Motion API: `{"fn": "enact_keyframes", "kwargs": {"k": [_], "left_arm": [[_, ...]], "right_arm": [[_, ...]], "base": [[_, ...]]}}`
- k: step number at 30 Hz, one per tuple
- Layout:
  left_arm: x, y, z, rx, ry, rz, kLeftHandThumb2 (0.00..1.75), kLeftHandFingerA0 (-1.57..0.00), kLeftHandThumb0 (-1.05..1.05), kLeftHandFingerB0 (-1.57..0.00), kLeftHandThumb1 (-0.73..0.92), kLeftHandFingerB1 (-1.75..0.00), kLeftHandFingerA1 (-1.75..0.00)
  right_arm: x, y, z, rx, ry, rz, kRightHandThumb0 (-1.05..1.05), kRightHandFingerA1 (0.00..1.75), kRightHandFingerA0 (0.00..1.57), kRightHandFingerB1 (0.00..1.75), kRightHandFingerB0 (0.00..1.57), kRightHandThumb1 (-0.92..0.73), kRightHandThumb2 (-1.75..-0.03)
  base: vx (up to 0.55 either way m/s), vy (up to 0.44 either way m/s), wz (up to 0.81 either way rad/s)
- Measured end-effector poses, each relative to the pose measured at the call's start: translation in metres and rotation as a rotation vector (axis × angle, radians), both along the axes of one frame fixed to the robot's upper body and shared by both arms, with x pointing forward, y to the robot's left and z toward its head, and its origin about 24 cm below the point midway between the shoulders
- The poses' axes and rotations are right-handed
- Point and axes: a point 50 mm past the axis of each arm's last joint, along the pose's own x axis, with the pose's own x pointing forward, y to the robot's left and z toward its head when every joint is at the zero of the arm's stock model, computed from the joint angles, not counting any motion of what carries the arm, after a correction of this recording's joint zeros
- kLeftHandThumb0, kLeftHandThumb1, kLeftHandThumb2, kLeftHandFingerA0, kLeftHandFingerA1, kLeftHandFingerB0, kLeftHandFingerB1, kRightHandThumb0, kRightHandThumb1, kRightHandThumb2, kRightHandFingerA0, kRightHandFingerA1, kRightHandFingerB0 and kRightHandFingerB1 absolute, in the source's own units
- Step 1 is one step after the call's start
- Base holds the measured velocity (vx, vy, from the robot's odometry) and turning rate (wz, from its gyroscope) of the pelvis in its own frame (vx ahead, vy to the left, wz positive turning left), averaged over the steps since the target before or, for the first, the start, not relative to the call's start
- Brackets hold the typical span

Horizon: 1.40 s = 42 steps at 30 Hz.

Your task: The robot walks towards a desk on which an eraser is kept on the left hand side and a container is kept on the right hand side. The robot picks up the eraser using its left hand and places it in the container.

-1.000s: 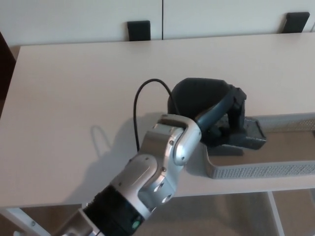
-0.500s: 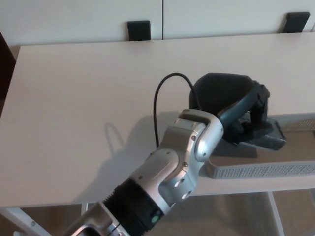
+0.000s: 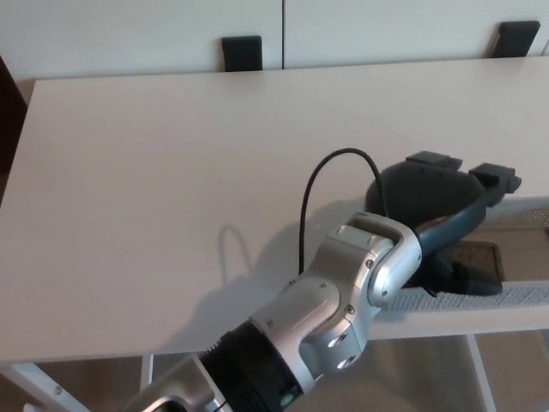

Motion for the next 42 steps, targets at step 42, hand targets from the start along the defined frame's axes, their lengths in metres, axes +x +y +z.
{"fn": "enact_keyframes", "kwargs": {"k": [42], "left_arm": [[-0.022, 0.168, 0.027, -0.332, 0.181, 0.202, 1.11, -0.46, -1.05, -0.28, 0.64, -0.4, -0.49]], "right_arm": [[-0.001, 0.0, -0.002, -0.023, 0.019, 0.007, -0.45, 0.54, 0.58, 0.49, 0.5, -0.43, -0.75]], "base": [[0.0, 0.0, 0.0]]}}
